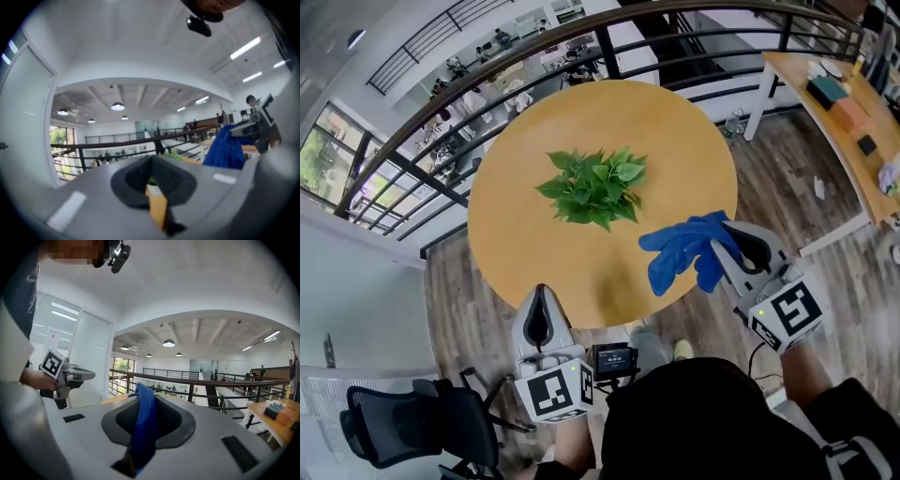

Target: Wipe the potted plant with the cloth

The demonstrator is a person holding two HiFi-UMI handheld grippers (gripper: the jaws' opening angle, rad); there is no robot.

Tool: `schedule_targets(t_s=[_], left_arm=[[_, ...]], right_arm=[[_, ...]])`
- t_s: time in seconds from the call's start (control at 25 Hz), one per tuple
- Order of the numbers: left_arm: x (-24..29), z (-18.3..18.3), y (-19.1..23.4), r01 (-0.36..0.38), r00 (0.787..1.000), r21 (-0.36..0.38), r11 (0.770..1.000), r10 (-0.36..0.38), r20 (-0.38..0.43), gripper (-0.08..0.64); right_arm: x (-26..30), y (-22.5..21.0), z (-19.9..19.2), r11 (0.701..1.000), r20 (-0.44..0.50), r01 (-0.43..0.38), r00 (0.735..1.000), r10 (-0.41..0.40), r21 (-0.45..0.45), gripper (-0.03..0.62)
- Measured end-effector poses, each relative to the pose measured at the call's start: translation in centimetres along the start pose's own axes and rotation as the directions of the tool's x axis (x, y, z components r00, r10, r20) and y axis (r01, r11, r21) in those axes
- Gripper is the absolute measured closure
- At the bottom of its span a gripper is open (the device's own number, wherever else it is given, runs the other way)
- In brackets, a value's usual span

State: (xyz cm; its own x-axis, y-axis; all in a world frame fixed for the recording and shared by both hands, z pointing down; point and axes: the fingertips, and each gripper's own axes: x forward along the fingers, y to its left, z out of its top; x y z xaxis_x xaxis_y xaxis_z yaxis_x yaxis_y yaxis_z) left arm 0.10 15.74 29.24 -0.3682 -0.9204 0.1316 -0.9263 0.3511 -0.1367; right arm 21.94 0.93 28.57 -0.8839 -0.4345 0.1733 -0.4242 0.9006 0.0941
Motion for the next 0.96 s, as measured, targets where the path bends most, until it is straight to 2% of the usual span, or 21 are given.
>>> schedule_targets(t_s=[0.32,0.96], left_arm=[[-3.9,-0.7,-1.8,-0.030,1.000,-0.006,1.000,0.031,0.004,0.565],[-4.6,0.4,-2.8,-0.032,0.999,-0.020,0.999,0.032,0.036,0.565]], right_arm=[[-2.8,2.6,-1.0,0.999,0.013,-0.040,0.999,0.040,-0.021,0.526],[-3.6,3.0,-0.3,0.997,0.038,-0.054,0.998,0.056,-0.061,0.526]])
